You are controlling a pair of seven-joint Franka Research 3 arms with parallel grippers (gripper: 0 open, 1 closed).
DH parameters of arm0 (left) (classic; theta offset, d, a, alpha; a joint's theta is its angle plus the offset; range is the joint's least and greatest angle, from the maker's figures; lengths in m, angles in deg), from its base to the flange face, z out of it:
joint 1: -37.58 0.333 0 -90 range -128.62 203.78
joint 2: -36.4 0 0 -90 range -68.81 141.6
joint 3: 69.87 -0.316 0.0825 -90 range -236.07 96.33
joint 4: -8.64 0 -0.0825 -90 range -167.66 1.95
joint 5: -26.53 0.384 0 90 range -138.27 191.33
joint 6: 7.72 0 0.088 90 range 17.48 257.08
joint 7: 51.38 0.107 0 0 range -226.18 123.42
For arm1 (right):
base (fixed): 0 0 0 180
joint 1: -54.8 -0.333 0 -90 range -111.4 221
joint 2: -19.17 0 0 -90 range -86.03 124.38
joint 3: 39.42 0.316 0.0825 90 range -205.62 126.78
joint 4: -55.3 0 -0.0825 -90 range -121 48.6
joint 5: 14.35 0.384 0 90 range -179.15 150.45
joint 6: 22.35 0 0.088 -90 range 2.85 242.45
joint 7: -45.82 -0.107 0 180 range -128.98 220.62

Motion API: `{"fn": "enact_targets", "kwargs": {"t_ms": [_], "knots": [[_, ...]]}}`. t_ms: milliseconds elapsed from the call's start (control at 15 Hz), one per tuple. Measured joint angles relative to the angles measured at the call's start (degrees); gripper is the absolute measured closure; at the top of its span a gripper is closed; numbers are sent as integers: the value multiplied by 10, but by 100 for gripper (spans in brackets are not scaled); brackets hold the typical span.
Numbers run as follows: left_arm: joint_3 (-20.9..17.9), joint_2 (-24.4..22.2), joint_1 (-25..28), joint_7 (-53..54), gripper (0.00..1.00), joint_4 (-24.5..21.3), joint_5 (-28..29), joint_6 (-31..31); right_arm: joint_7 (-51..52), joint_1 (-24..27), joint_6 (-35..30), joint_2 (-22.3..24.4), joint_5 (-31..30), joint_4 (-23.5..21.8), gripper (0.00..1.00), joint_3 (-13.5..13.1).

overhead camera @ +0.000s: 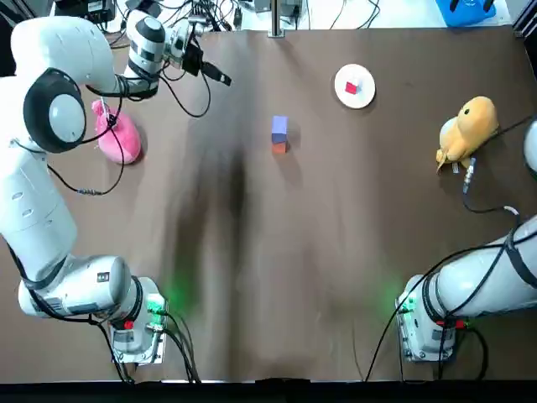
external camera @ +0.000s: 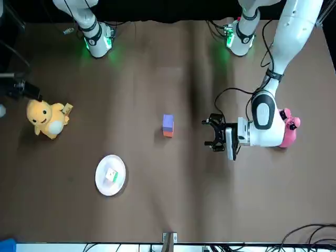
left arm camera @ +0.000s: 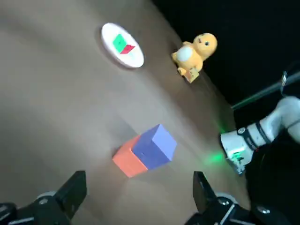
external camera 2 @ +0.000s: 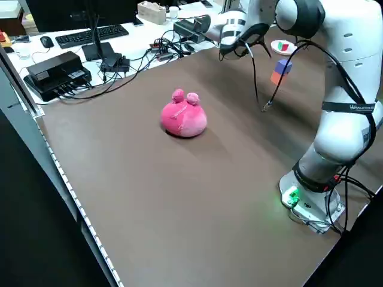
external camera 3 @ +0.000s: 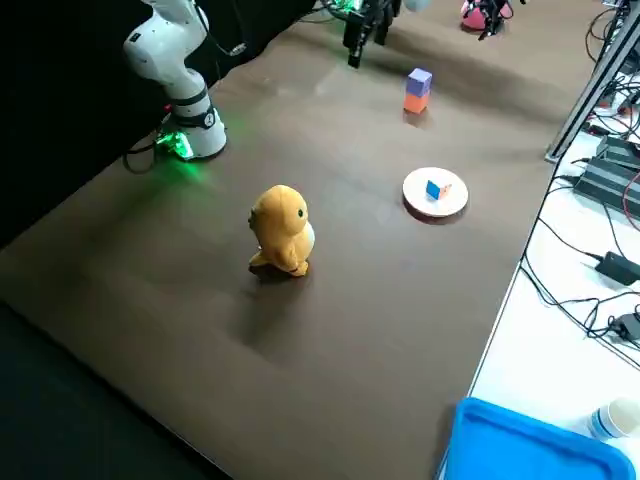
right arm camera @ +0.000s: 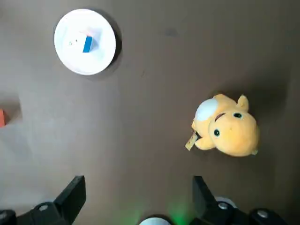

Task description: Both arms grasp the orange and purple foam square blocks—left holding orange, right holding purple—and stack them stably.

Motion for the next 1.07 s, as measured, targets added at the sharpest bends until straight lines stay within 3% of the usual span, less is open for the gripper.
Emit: {"fn": "enact_targets", "kwargs": {"t_ms": [133,600,733,1067], "knots": [[0,-15,10,-93,0,4,31,-13,0,0,3,26,0,-25,0,1],[-5,-73,29,-419,0,9,141,-28,0,8,12,38,-13,-28,0,0],[-11,-91,28,-475,0,8,200,-28,0,16,23,38,-19,-28,0,0],[-30,-108,29,-485,0,8,339,-28,-19,21,24,38,-18,-28,0,0]]}}
